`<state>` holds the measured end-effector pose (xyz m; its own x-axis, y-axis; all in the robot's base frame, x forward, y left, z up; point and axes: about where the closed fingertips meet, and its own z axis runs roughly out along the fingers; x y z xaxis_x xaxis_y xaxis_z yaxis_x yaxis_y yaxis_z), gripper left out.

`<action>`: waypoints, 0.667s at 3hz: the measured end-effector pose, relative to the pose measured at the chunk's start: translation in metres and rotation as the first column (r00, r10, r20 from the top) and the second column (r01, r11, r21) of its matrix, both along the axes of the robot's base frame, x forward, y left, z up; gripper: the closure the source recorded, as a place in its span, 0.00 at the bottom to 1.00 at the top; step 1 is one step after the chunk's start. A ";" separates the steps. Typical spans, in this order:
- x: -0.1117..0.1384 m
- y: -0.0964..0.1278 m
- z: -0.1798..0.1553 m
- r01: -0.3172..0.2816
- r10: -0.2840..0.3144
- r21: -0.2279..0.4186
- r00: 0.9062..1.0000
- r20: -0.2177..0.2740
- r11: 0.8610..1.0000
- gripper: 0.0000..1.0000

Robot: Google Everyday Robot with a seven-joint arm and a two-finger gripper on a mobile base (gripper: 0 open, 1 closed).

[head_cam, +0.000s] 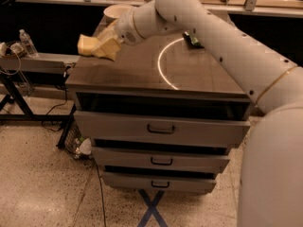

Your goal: Pick sponge

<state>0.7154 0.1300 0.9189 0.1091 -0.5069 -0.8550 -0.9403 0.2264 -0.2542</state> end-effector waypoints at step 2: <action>0.026 0.028 0.067 -0.047 0.035 0.080 0.990 0.140 0.996 1.00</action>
Offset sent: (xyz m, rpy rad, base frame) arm 0.0194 0.0255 0.0463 0.0593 -0.1030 0.0417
